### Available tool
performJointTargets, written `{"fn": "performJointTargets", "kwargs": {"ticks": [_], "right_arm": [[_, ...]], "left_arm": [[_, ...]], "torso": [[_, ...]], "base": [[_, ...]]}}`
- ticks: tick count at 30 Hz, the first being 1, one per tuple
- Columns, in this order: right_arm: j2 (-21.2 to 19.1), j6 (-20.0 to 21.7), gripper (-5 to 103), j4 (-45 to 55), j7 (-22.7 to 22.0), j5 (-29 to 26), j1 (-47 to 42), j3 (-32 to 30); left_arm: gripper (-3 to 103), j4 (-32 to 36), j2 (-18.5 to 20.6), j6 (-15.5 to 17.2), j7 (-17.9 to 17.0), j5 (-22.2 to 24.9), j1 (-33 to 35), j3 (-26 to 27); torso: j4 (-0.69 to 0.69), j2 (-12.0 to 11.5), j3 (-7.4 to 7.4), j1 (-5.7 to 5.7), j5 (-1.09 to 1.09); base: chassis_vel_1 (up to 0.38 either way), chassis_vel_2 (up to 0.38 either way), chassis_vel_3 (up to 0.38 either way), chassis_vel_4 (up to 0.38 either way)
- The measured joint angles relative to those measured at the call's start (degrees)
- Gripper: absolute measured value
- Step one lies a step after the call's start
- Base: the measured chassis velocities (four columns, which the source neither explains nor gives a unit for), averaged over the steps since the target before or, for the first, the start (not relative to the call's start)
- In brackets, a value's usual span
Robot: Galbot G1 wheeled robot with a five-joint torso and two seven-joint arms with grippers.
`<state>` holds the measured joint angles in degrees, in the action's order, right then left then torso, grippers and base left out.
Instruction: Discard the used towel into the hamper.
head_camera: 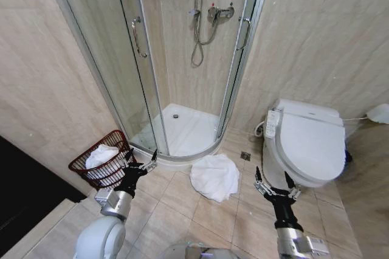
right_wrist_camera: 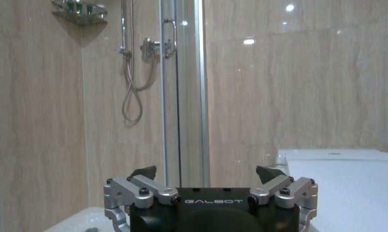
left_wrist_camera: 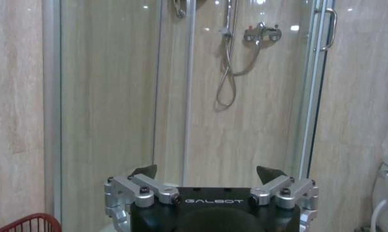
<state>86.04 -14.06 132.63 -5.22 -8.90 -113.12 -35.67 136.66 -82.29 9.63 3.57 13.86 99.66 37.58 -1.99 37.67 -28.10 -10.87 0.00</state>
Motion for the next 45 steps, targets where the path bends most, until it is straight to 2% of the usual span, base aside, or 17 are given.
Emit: {"fn": "performJointTargets", "kwargs": {"ticks": [19,30,36,45], "right_arm": [[-1.5,1.0,100,-2.0,-1.6,-2.1,1.4,-0.5],[-2.8,-1.4,100,-7.7,-2.2,-2.5,4.7,-1.5],[-5.2,0.2,100,-10.1,0.2,-7.1,6.7,-2.0],[-7.4,1.7,100,-14.3,2.0,-8.9,10.5,-1.4]], "left_arm": [[100,0.0,0.0,0.0,0.0,0.0,0.0,0.0],[100,0.0,0.0,0.0,0.0,0.0,0.0,0.0],[100,0.0,0.0,0.0,0.0,0.0,0.0,0.0],[100,0.0,0.0,0.0,0.0,0.0,0.0,0.0]], "torso": [[0.0,-4.6,2.66,1.93,0.0],[0.0,-7.4,4.34,3.03,0.01],[0.0,-8.9,5.27,3.61,0.0],[0.0,-11.0,6.51,4.44,0.0]], "base": [[0.0,0.0,0.0,0.0],[0.0,0.0,0.0,0.0],[0.0,0.0,0.0,0.0],[0.0,0.0,0.0,0.0]]}}
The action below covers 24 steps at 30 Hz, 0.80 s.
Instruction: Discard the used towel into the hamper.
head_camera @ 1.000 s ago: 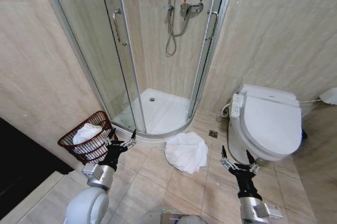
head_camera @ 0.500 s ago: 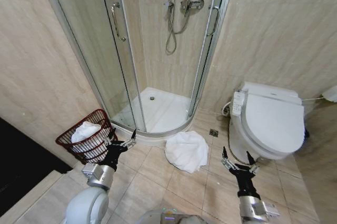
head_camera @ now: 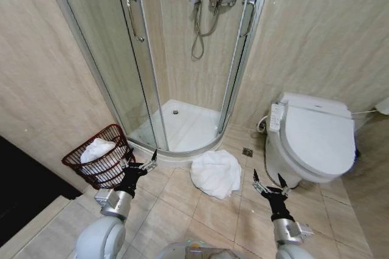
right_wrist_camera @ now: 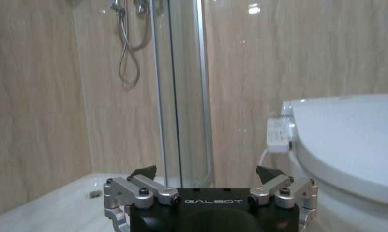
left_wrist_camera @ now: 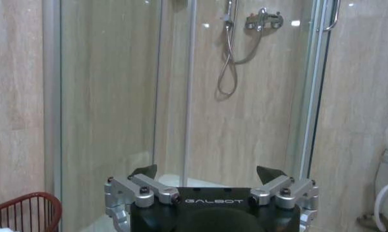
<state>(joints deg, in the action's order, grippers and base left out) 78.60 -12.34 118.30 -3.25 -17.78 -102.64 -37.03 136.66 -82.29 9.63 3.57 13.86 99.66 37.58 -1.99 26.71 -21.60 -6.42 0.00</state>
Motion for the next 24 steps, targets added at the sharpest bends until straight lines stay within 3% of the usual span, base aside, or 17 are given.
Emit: {"fn": "performJointTargets", "kwargs": {"ticks": [24], "right_arm": [[-5.0,1.7,100,-9.9,1.3,-4.5,6.2,0.0]], "left_arm": [[100,0.0,0.0,0.0,0.0,0.0,0.0,0.0]], "torso": [[0.0,-5.4,3.35,2.05,0.0]], "base": [[0.0,0.0,0.0,0.0]]}}
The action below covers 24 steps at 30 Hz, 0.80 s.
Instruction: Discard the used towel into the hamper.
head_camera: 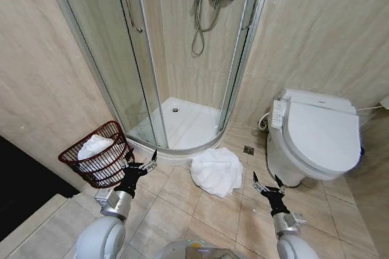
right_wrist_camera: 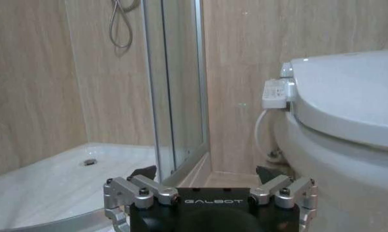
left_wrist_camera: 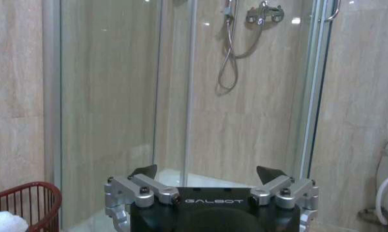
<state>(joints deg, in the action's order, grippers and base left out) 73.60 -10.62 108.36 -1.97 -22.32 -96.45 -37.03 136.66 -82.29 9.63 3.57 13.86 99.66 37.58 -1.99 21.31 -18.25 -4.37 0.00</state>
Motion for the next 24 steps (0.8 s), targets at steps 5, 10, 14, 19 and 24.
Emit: {"fn": "performJointTargets", "kwargs": {"ticks": [5,10,14,19,24], "right_arm": [[1.1,-1.9,100,-0.4,-0.7,-1.1,1.2,0.9],[2.4,-3.9,100,-0.5,-0.6,-2.1,1.0,1.6],[2.4,-5.0,100,-0.9,-0.2,-2.4,0.7,1.4],[2.3,-7.1,100,-1.6,-0.8,-1.2,-0.2,1.0],[2.3,-8.1,100,-2.0,-0.6,-1.2,-0.9,0.9]], "left_arm": [[100,0.0,0.0,0.0,0.0,0.0,0.0,0.0],[100,0.0,0.0,0.0,0.0,0.0,0.0,0.0],[100,0.0,0.0,0.0,0.0,0.0,0.0,0.0],[100,0.0,0.0,0.0,0.0,0.0,0.0,0.0],[100,0.0,0.0,0.0,0.0,0.0,0.0,0.0]], "torso": [[0.0,-1.0,0.67,0.36,0.01],[0.0,-2.3,1.51,0.81,0.0],[0.0,-3.2,2.1,1.09,0.0],[0.0,-4.3,2.8,1.45,0.0],[0.01,-5.2,3.45,1.78,0.0]], "base": [[0.0,0.0,0.0,0.0],[0.0,0.0,0.0,0.0],[0.0,0.0,0.0,0.0],[0.0,0.0,0.0,0.0],[0.0,0.0,0.0,0.0]]}}
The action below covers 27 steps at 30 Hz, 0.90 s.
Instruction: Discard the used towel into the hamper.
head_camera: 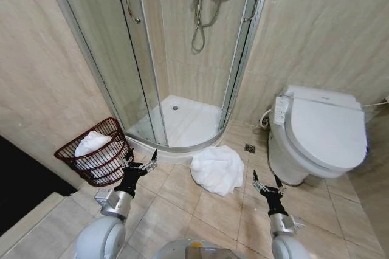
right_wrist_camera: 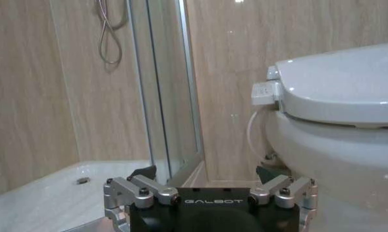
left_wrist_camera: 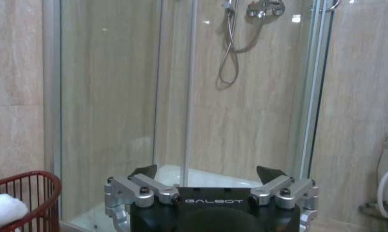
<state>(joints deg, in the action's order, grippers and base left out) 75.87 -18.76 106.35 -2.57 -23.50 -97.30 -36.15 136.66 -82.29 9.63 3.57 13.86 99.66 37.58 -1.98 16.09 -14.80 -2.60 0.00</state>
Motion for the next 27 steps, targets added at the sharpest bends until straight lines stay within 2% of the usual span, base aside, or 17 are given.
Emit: {"fn": "performJointTargets", "kwargs": {"ticks": [4,12,20,22,27], "right_arm": [[0.4,-2.6,100,-0.4,0.7,1.3,0.2,0.0],[0.5,-3.7,100,-1.1,1.1,1.8,0.7,-0.1],[0.6,-5.6,100,-1.6,3.5,0.7,0.9,-0.9],[0.4,-6.7,100,-2.2,4.0,2.9,0.6,-1.1],[0.2,-7.2,100,-2.3,4.3,3.7,-0.1,-1.1]], "left_arm": [[100,0.0,0.0,0.0,0.0,0.0,0.0,0.0],[100,0.0,0.0,0.0,0.0,0.0,0.0,0.0],[100,0.0,0.0,0.0,0.0,0.0,0.0,0.0],[100,0.0,0.0,0.0,0.0,0.0,0.0,0.0],[100,0.0,0.0,0.0,0.0,0.0,0.0,0.0]], "torso": [[0.0,-1.2,0.78,0.41,0.0],[0.0,-2.9,1.95,0.91,0.0],[0.0,-4.6,3.16,1.45,0.0],[-0.01,-5.3,3.68,1.63,0.0],[0.0,-6.0,4.17,1.86,0.0]], "base": [[0.0,0.0,0.0,0.0],[0.0,0.0,0.0,0.0],[0.0,0.0,0.0,0.0],[0.0,0.0,0.0,0.0],[0.0,0.0,0.0,0.0]]}}
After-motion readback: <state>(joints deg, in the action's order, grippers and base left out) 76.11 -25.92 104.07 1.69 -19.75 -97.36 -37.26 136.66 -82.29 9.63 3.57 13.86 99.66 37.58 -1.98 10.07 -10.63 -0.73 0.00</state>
